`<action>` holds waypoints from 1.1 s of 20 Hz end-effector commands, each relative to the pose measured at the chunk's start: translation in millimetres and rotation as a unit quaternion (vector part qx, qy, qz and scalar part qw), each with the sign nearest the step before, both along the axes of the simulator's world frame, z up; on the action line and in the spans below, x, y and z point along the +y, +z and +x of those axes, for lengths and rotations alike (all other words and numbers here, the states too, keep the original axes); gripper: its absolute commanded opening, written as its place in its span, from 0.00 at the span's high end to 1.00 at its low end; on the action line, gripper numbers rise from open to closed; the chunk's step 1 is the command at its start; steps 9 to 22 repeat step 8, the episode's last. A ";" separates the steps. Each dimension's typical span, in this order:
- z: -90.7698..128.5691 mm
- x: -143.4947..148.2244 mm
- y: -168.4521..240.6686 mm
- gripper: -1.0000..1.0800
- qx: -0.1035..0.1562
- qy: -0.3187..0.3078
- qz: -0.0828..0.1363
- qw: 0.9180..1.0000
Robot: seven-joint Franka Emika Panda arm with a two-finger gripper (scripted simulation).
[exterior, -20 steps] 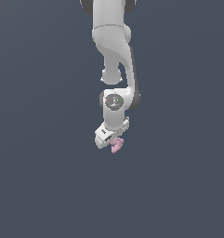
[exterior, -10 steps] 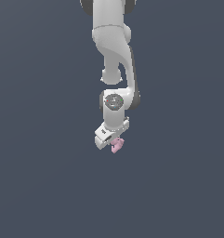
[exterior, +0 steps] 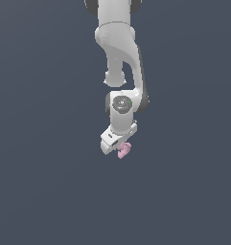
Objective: Pick up the object and move it to a goal position.
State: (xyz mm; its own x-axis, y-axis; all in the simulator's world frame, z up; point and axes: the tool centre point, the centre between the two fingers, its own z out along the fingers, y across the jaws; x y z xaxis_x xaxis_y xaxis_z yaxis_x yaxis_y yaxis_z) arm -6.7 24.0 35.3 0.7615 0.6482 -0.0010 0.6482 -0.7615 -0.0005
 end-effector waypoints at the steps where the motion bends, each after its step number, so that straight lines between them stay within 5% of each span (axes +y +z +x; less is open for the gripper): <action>1: 6.6 9.7 9.1 1.00 0.000 0.000 0.000 1.000; 22: 15.3 19.5 18.4 1.00 0.000 0.000 0.000 1.000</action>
